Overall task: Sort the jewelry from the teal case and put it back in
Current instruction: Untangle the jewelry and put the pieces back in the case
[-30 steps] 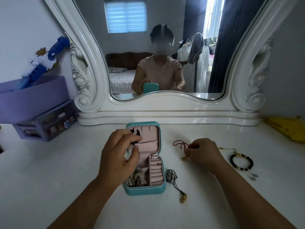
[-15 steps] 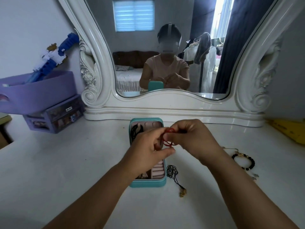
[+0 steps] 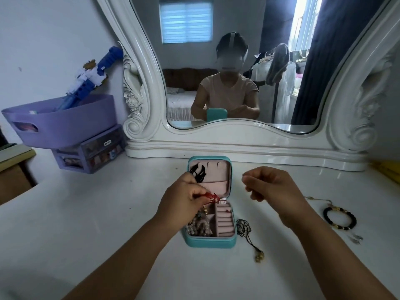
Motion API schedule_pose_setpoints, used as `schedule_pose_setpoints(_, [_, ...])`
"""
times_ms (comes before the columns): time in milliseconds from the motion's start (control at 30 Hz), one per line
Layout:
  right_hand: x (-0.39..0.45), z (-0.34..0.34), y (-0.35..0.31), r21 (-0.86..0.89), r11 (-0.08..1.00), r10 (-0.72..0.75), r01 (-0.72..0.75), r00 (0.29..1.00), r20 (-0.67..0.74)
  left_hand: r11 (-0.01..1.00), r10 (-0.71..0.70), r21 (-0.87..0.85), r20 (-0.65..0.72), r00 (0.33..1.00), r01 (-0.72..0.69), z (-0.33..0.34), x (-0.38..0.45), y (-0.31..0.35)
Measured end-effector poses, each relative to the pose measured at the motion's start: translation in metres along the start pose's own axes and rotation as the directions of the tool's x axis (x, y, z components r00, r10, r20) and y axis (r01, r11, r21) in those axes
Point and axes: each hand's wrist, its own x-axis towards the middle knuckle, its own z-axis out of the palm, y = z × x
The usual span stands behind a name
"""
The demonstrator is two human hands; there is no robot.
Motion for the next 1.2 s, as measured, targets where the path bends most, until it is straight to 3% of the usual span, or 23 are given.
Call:
schedule_pose_setpoints(133, [-0.007,-0.020,0.011,-0.059,0.997,0.036,-0.040,0.997,-0.065,0.986,0.051,0.157,0.071,0.996,-0.062,0.005,0.003,0.001])
schedule_pose_setpoints(367, [-0.020,-0.030,0.032,-0.079,0.995,0.058,-0.066,0.993,-0.106,0.946,0.037,0.288,0.355,0.934,-0.147,0.001,0.006,0.001])
schedule_pose_setpoints(500, [-0.025,-0.029,0.040,-0.087,0.995,0.047,-0.056,0.994,-0.100,0.957,-0.062,0.279,0.466,0.882,-0.080,-0.004,0.000,0.002])
schedule_pose_setpoints(600, [-0.026,-0.027,0.042,-0.113,0.993,0.017,-0.024,0.998,-0.062,0.931,-0.086,0.357,0.414,0.906,-0.074,-0.001,-0.002,0.005])
schedule_pose_setpoints(700, [-0.032,-0.024,0.040,-0.175,0.984,-0.014,0.026,0.998,0.067,0.912,-0.095,0.408,0.336,0.937,-0.053,0.005,0.001,0.006])
schedule_pose_setpoints(867, [-0.038,-0.026,0.041,-0.320,0.941,0.019,0.113,0.923,0.384,0.961,-0.069,0.278,0.188,0.980,0.014,0.012,0.001,0.005])
schedule_pose_setpoints(1000, [-0.040,-0.030,0.041,-0.443,0.885,0.098,0.147,0.869,0.484,0.982,-0.043,0.185,0.055,0.998,0.033,0.012,-0.002,0.006])
schedule_pose_setpoints(1200, [-0.040,-0.030,0.042,-0.507,0.837,0.108,0.205,0.847,0.520,0.992,-0.037,0.125,0.117,0.992,0.023,0.009,0.000,0.004])
